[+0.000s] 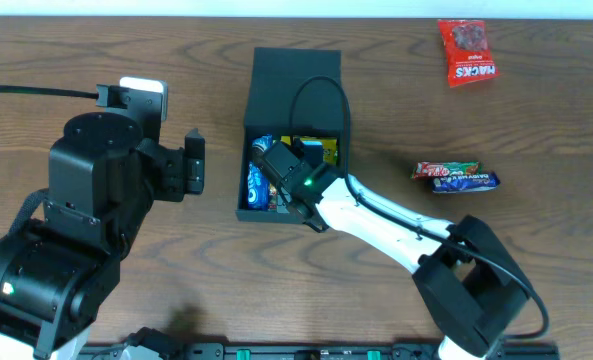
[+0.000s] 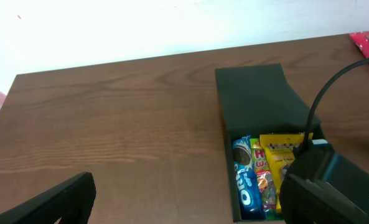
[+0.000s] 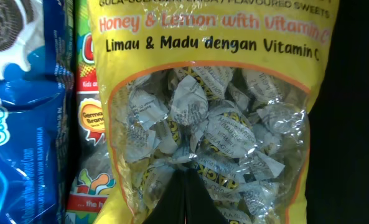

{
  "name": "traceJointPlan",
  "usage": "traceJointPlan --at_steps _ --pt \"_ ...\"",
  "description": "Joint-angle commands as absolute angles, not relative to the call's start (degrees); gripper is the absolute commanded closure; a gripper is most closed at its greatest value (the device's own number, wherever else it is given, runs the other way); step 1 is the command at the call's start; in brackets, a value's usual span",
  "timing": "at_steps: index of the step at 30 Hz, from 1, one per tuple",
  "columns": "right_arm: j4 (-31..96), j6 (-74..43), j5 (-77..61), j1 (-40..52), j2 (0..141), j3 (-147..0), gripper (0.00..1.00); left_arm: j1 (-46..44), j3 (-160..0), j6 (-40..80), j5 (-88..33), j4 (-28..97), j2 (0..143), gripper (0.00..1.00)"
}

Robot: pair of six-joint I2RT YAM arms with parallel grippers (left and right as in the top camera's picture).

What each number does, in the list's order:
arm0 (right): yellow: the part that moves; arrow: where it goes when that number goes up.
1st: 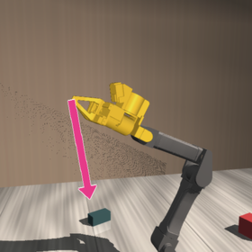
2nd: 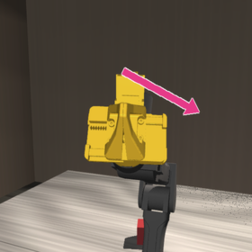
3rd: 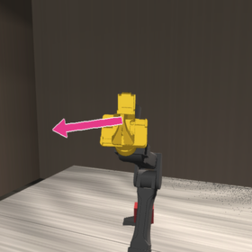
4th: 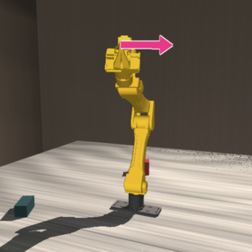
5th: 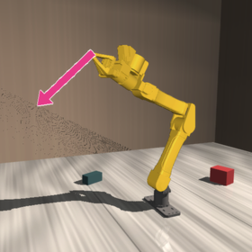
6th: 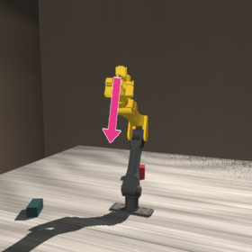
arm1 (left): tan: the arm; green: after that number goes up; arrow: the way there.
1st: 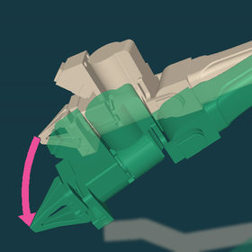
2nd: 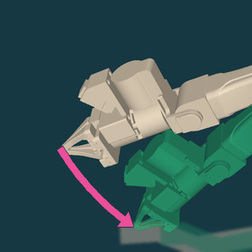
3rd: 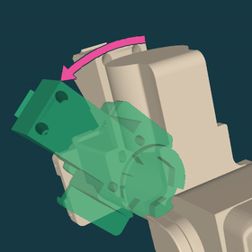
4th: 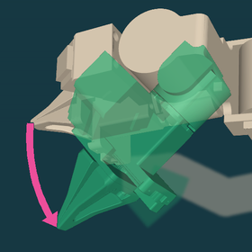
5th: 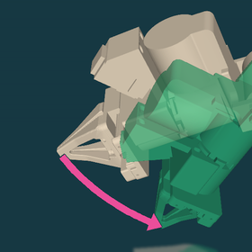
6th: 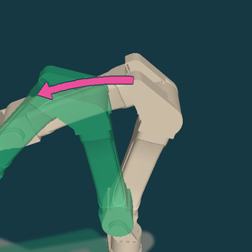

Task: Pack container
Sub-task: 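Lower the yellow bag into the box and release it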

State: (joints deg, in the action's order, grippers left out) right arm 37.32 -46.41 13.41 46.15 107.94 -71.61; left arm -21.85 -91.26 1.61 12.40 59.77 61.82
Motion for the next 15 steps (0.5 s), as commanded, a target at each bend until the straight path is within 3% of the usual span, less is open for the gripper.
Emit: traceJointPlan --at_steps 1,15 --pt "37.8 -45.3 12.2 44.7 111.0 -71.4 0.99 -21.8 -92.0 1.3 12.4 59.7 61.6 0.05" --pt "38.7 -41.5 11.4 42.6 100.4 -76.8 0.99 -21.8 -92.0 1.3 12.4 59.7 61.6 0.05"
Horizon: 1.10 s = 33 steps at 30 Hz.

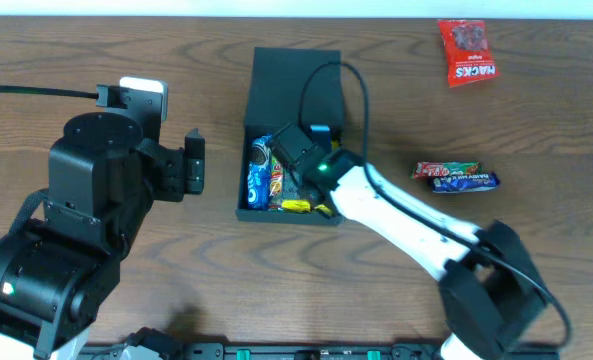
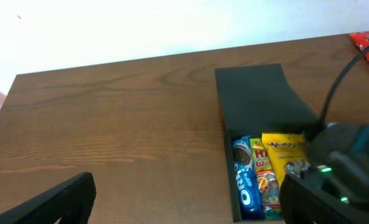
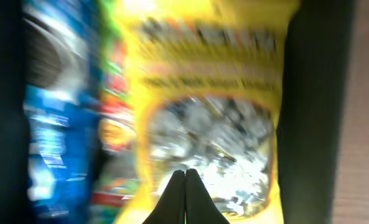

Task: Pack container
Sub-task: 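Lower the yellow bag into the box and release it, then move the right gripper to the red HACKS bag and grasp it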

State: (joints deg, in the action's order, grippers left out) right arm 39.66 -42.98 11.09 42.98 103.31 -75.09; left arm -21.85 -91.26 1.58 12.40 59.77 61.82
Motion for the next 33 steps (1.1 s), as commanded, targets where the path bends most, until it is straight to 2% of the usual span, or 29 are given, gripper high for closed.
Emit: traceJointPlan --at_steps 1,13,17,25,30,33 --pt "38.3 -41.5 11.2 42.6 100.4 -76.8 0.99 -21.8 -92.0 1.3 12.4 59.6 61.6 0.05" --pt "33.8 -38.2 6.5 42.5 111.2 -76.5 0.99 -21.8 -92.0 1.3 12.4 59.3 61.6 0.05" --pt "35.4 -38.2 9.2 41.3 111.4 -76.5 0.99 -21.8 -92.0 1.3 12.4 59.3 61.6 0.05" --pt "36.6 -33.7 2.5 39.4 107.8 -80.9 0.99 -21.8 -92.0 1.3 12.4 59.3 61.6 0.05" --pt "35.7 -28.2 1.6 34.1 100.5 -84.1 0.99 -21.8 -92.0 1.3 12.4 59.4 61.6 0.05" --pt "34.5 -23.2 8.0 26.3 96.5 -84.2 0.99 -21.8 -92.0 1.3 12.4 59.3 61.6 0.05"
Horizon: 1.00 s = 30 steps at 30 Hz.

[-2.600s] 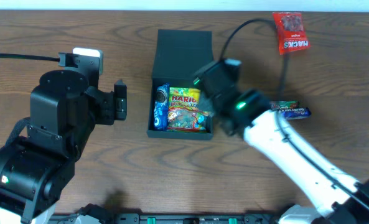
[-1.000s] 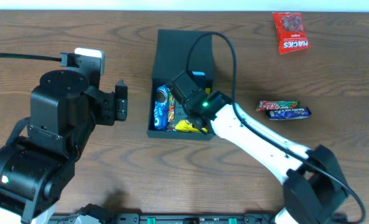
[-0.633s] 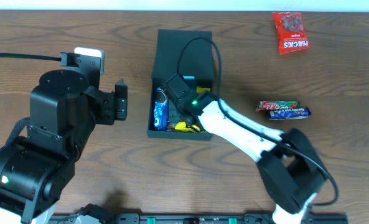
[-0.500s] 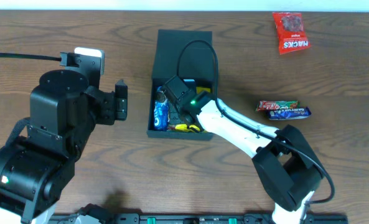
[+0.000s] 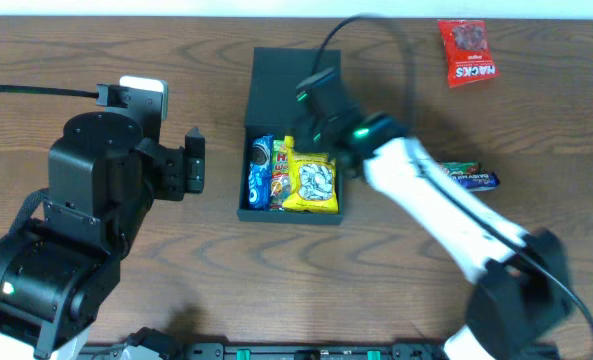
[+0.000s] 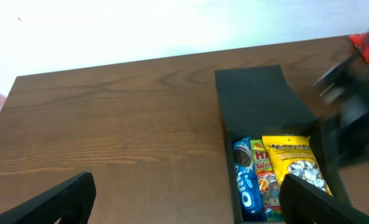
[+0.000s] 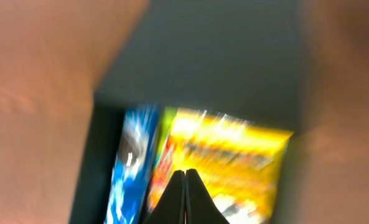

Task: Pack container
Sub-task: 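Move the right gripper to the red HACKS bag and grasp it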

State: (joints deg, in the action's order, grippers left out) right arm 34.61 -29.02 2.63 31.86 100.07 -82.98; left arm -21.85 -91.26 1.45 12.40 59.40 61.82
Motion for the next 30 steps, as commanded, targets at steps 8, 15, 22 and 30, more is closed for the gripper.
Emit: traceJointPlan --at_steps 8,15,22,30 --pt "31.5 -18.4 8.4 1.3 100.3 -84.1 0.99 -21.8 -92.0 1.3 12.4 59.0 61.9 0.05" --pt "25.0 -23.7 -1.8 -11.6 106.9 -84.1 0.99 -21.8 -92.0 1.2 12.4 56.1 63.0 0.05" --pt "19.4 -23.3 -4.1 -15.2 113.0 -85.4 0.99 -21.8 -92.0 0.4 12.0 52.3 71.1 0.05" --pt "24.6 -20.3 -3.0 -13.6 132.5 -111.2 0.99 -21.8 -92.0 0.4 8.9 43.1 80.3 0.05"
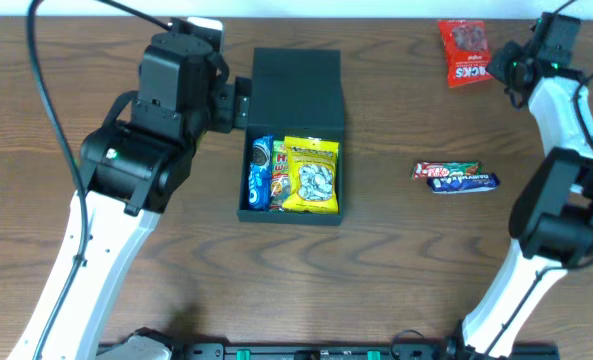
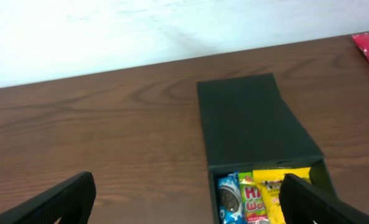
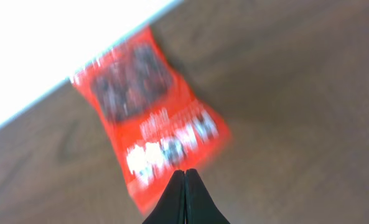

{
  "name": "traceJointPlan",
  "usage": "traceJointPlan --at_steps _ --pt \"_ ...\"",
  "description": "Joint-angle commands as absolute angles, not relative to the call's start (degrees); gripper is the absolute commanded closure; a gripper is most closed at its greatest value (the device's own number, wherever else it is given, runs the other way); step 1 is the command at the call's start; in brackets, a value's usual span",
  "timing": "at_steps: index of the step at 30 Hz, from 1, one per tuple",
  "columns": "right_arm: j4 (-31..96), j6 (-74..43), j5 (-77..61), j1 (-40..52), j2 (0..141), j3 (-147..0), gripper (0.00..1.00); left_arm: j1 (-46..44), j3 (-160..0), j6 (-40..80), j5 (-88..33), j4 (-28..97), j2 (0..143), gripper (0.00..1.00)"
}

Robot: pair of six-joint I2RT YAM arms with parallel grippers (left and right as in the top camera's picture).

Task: Pack container
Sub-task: 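Move the right gripper to the red HACKS bag and grasp it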

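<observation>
The black container [image 1: 294, 205] stands mid-table with its lid [image 1: 296, 75] folded back. Inside lie a blue Oreo pack [image 1: 258, 176], a Haribo pack [image 1: 279, 172] and a yellow sweets bag [image 1: 313, 176]. A red Hacks bag [image 1: 466, 52] lies at the back right, blurred in the right wrist view [image 3: 150, 130]. My right gripper [image 1: 513, 70] [image 3: 185, 175] hovers by that bag, shut and holding nothing. My left gripper [image 1: 240, 100] [image 2: 187, 183] is open wide beside the lid, looking over the container [image 2: 259, 124].
Two candy bars [image 1: 454, 176] lie side by side right of the container. The table's back edge meets a white wall [image 2: 172, 25] just behind the lid and the red bag. My left arm's body [image 1: 136, 150] stands left of the container.
My right gripper, still shut, has gone from above the container's lid to the back right corner by the red bag. My left arm has moved from the front left up beside the lid.
My shut right gripper was low in the container on the yellow bag. It then stood higher over the packed items, then above the lid, with the yellow bag lying flat inside. Now it is by the red bag. The left arm moved only in the last second.
</observation>
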State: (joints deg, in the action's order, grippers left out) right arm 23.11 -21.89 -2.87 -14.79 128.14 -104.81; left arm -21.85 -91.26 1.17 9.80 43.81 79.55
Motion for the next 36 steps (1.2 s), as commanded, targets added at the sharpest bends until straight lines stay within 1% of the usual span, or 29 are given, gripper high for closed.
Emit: traceJointPlan --at_steps 1,6,7,9,10,11,14,17,19,24,32,33,34,35,36 --pt "25.8 -19.6 -3.0 -13.1 134.6 -114.3 0.99 -21.8 -92.0 0.4 9.0 42.8 80.6 0.05" --pt "30.1 -16.2 -3.0 -10.5 144.0 -127.3 0.99 -21.8 -92.0 0.4 9.0 42.3 81.1 0.05" --pt "30.1 -16.2 -3.0 -10.0 144.9 -128.2 0.87 -21.7 -92.0 0.4 9.0 42.3 81.2 0.05" --pt "29.8 -16.2 -1.4 -9.3 145.4 -128.2 0.57 -21.7 -92.0 0.4 9.0 42.4 81.2 0.05" --pt "29.8 -16.1 0.3 -8.9 145.5 -128.2 0.52 -21.7 -92.0 0.4 9.0 42.6 81.3 0.05" --pt "29.6 -15.5 1.6 -8.6 145.5 -128.2 0.50 -21.7 -92.0 0.4 9.0 42.7 81.3 0.05" --pt "29.1 -11.6 3.9 -7.8 145.8 -128.2 0.23 -21.7 -92.0 0.4 9.0 43.1 81.3 0.05" --pt "28.7 -9.4 6.5 -7.2 147.0 -128.2 0.10 -21.6 -92.0 0.3 9.0 43.0 81.3 0.05" --pt "28.8 -8.2 6.9 -7.2 147.7 -128.2 0.04 -21.5 -92.0 0.2 9.0 43.0 81.3 0.05" --pt "29.0 -5.0 7.3 -7.1 149.2 -128.2 0.01 -21.3 -92.0 0.2 9.0 43.1 81.3 0.05" --pt "29.1 -2.9 7.4 -7.2 150.8 -128.2 0.01 -21.3 -92.0 0.2 9.0 43.1 81.3 0.05" --pt "29.1 -2.9 7.4 -7.2 150.9 -128.2 0.04 -21.3 -92.0 0.2 9.0 43.1 81.3 0.05" --pt "29.2 -2.9 7.5 -7.2 151.1 -128.2 0.09 -21.3 -92.0 0.2 9.0 43.1 81.3 0.05" --pt "29.4 -2.9 7.6 -7.2 151.1 -128.2 0.17 -21.3 -92.0 0.3 9.0 43.0 81.3 0.05" --pt "29.4 -2.9 7.7 -7.2 151.1 -128.2 0.22 -21.3 -92.0 0.4 9.0 43.0 81.3 0.05"
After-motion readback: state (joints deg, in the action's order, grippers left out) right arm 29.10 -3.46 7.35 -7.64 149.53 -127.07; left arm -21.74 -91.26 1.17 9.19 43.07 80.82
